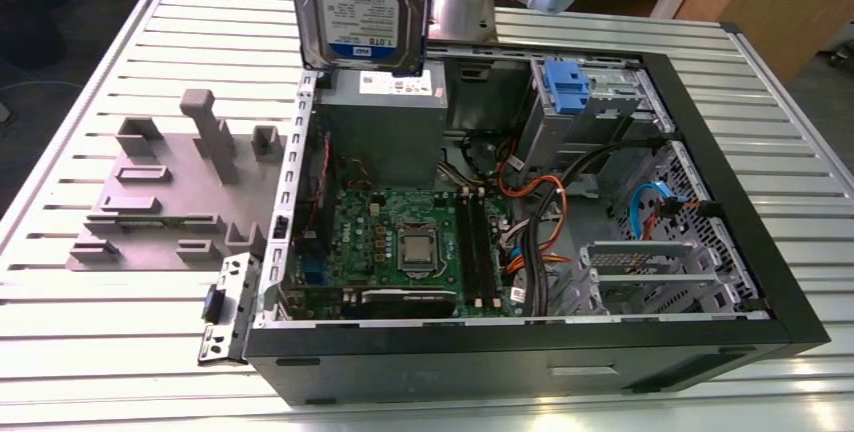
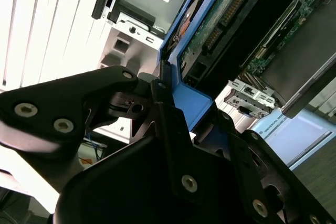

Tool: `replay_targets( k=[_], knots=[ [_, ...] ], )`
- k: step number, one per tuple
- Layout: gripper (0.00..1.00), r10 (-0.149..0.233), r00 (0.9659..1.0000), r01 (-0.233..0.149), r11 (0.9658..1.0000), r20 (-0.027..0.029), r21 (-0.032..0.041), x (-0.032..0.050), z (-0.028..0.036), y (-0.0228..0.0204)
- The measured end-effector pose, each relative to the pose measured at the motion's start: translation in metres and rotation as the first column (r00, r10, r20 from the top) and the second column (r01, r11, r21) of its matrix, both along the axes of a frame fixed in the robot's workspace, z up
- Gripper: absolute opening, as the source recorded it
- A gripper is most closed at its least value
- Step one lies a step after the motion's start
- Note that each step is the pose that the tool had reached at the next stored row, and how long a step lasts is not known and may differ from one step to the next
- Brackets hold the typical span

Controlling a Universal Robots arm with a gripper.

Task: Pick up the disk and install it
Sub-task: 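Pick up the disk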

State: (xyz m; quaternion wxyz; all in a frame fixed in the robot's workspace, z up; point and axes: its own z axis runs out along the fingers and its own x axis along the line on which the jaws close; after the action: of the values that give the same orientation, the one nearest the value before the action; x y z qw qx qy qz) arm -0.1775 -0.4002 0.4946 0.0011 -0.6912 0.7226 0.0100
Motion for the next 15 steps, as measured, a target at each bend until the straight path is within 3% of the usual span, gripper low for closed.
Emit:
replay_targets(
  k=[15],
  knots=[
    [0.37,-0.011,0.9999,0.011,0.9999,0.0000,0.0000,0.0141,0.0000,-0.0010]
  ],
)
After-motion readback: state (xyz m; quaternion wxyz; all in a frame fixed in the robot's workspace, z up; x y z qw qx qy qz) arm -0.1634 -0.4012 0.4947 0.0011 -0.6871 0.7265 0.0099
